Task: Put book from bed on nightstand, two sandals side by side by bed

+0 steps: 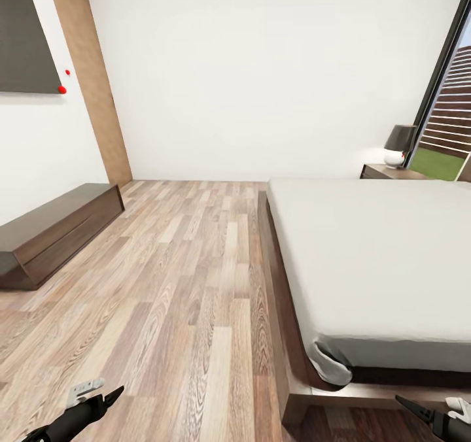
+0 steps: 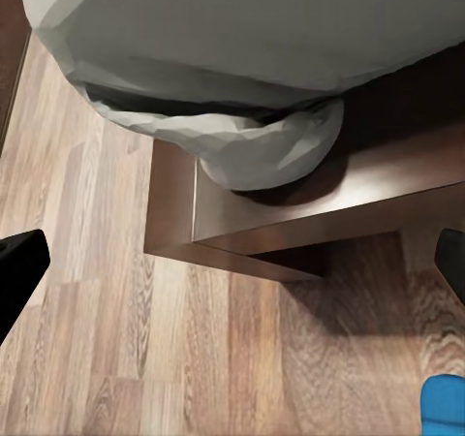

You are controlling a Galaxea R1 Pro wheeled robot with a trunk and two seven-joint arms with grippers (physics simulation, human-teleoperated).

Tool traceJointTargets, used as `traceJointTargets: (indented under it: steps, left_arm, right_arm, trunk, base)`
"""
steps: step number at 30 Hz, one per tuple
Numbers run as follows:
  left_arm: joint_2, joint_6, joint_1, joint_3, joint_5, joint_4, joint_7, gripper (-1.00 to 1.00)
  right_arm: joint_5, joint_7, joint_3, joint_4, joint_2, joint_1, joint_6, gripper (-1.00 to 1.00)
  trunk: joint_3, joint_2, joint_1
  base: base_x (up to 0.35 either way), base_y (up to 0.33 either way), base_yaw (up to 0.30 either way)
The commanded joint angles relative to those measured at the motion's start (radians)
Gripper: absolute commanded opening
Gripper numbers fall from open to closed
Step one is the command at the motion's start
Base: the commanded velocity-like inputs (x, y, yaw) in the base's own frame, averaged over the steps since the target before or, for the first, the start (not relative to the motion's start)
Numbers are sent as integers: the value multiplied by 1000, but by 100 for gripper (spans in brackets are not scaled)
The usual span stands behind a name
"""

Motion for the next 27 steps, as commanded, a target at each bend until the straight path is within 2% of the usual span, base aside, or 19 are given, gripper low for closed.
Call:
traceJointTargets:
  steps: [1,7,27]
  left_arm:
    - [-1,1,-1,9,-10,-1,-6,100]
    - [-1,1,-1,9,-10,-1,-5,100]
    - [-1,1,-1,9,-10,-1,-1,100]
  right_arm:
    - [4,4,-8,0,0,-1,10,100]
    - [4,4,-8,0,0,-1,10,100]
    - [4,4,-8,0,0,-1,10,100]
  trunk:
    - [-1,0,0]
    - [-1,0,0]
    - [62,140,-77]
  base:
    - [0,0,0]
    - [0,0,0]
    - [0,0,0]
